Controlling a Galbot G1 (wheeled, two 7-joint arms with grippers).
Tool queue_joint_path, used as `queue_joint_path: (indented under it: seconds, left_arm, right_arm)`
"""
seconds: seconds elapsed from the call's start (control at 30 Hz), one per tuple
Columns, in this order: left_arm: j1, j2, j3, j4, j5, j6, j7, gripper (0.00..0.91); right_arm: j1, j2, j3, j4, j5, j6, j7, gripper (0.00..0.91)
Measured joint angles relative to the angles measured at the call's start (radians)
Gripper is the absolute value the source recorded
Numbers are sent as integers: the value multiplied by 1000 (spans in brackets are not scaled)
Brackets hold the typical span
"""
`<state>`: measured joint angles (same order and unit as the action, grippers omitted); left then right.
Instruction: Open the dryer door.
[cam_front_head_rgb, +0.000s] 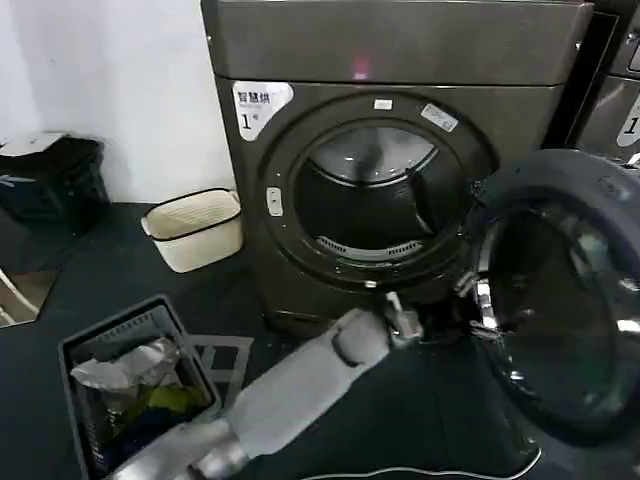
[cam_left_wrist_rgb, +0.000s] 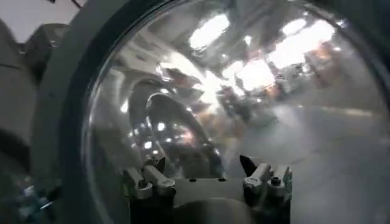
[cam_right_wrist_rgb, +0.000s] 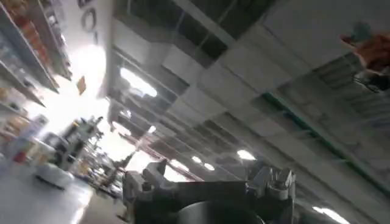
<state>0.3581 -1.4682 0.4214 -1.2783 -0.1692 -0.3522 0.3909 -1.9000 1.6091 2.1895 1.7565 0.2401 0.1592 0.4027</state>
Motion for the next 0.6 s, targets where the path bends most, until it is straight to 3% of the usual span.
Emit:
queue_joint_path:
  seconds: [0.17, 0.6]
  left_arm:
    - [-16, -60, 20, 46, 31, 10, -11, 907]
    - [-26, -141, 25, 121, 59, 57, -47, 907]
  right_arm:
    - [-11, 0, 33, -50, 1, 0, 0, 907]
    - [-3, 0, 48, -40, 4, -11, 2, 907]
